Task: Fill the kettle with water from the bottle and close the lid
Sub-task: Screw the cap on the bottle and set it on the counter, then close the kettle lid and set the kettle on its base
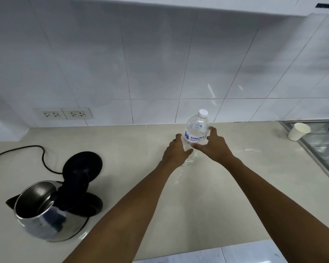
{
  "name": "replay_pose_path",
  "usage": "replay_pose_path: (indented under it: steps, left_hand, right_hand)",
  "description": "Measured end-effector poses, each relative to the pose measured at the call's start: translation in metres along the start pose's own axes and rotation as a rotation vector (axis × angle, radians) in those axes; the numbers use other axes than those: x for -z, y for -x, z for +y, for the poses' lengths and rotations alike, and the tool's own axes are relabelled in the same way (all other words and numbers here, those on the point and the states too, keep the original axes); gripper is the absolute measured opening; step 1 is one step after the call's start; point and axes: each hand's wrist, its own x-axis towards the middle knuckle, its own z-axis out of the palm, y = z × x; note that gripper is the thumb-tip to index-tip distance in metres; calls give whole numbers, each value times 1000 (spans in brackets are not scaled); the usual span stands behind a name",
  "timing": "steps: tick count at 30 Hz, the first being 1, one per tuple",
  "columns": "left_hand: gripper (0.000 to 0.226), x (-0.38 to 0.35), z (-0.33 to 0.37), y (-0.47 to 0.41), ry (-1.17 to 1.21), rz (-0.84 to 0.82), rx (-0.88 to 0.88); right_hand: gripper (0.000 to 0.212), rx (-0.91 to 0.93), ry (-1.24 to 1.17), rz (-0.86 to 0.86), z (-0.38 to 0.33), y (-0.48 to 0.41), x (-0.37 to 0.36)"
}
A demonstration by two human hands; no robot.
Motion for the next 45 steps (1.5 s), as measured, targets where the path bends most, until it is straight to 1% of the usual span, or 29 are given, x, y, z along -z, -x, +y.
replay_pose_path:
  steps: [4, 8, 12, 14, 19, 26, 29, 32, 34, 37, 39, 40, 42, 45]
  left_hand:
    - [81, 3, -14, 30, -118, -17, -26]
    - [83, 4, -48, 81, -345, 16, -74]
    - [87, 14, -90, 139, -483, 30, -101]
    - [89, 27, -114, 173, -509, -5, -109]
    - [89, 67, -171, 250, -583, 8, -96]
    - [90, 132, -229, 326, -605, 86, -52]
    - [78, 163, -240, 346, -638, 147, -48]
    - [65, 192, -247, 357, -674, 235, -34]
    - [63, 211, -250, 358, -718, 294, 5]
    - [75, 239, -255, 354, -782, 415, 88]
    - [84, 259, -256, 348, -782, 501, 113]
    - [89, 268, -256, 344, -775, 518, 116]
    - [103, 283, -254, 333, -735, 494, 105]
    - [122, 297, -245, 315, -680, 349, 49]
  right_hand:
    - [98, -79, 53, -19, 10, 23, -5]
    - [105, -139, 102, -36, 6, 65, -26]
    - [104, -155, 166, -52, -12, 116, -56]
    - [103, -155, 168, -75, -28, 143, -73]
    - [109, -74, 207, -159, -77, 204, -124]
    - [108, 92, 219, -195, -147, 253, -178]
    - [109, 150, 217, -165, -174, 257, -186]
    - [110, 170, 178, -117, -194, 253, -182]
    - [110, 187, 153, -91, -206, 247, -176]
    - [108, 233, 111, -71, -220, 237, -167]
    - [103, 269, 91, -76, -227, 232, -162]
    - [99, 289, 88, -83, -230, 229, -161]
    - [87, 349, 111, -93, -234, 224, -158]
    - [71, 432, 170, -93, -242, 216, -155]
